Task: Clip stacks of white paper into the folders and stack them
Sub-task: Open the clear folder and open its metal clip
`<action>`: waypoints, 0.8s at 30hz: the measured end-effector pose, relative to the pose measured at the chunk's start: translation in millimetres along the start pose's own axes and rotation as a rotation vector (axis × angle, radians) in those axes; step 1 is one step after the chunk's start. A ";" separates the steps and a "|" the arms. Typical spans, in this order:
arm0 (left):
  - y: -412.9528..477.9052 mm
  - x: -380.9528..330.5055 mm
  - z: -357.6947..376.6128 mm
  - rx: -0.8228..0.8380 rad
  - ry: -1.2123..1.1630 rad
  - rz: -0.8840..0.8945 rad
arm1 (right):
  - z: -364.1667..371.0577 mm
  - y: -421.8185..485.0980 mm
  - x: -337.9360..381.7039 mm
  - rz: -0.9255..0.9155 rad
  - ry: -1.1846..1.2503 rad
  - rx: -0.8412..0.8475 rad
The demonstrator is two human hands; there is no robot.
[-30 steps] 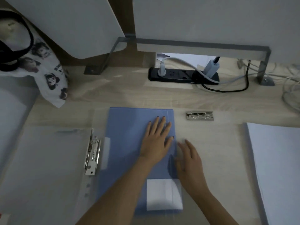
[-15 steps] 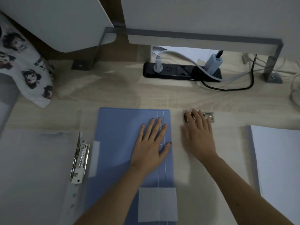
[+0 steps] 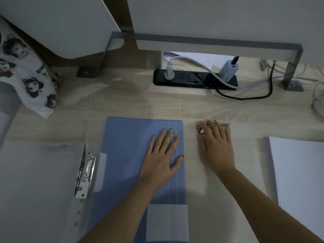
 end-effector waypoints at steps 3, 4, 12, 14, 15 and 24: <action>-0.1 0.5 -0.4 -0.008 -0.005 -0.001 | -15.7 11.4 1.7 0.067 0.095 -0.147; -0.2 0.5 -0.6 -0.009 -0.004 -0.001 | -22.5 14.9 0.1 0.103 0.151 -0.175; -0.2 0.7 1.0 -0.024 -0.038 0.011 | -37.9 16.3 -61.1 0.590 0.546 -0.206; -0.5 0.9 1.1 -0.017 -0.043 0.005 | -36.0 8.9 -77.4 0.563 0.534 -0.141; -0.3 1.8 0.9 -0.019 -0.044 0.001 | -36.3 5.8 -82.5 0.545 0.534 -0.115; -1.8 -9.6 0.3 -0.041 -0.136 -0.102 | -82.1 -58.5 -132.3 0.450 0.554 -0.038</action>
Point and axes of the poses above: each hand's wrist, its own y-axis towards the middle knuckle, its own z-axis out of the palm, x = y × z, the point moved 1 cm from there along y, towards the middle knuckle, and after that the axes turned 4 degrees about -y, right-handed, at the moved point
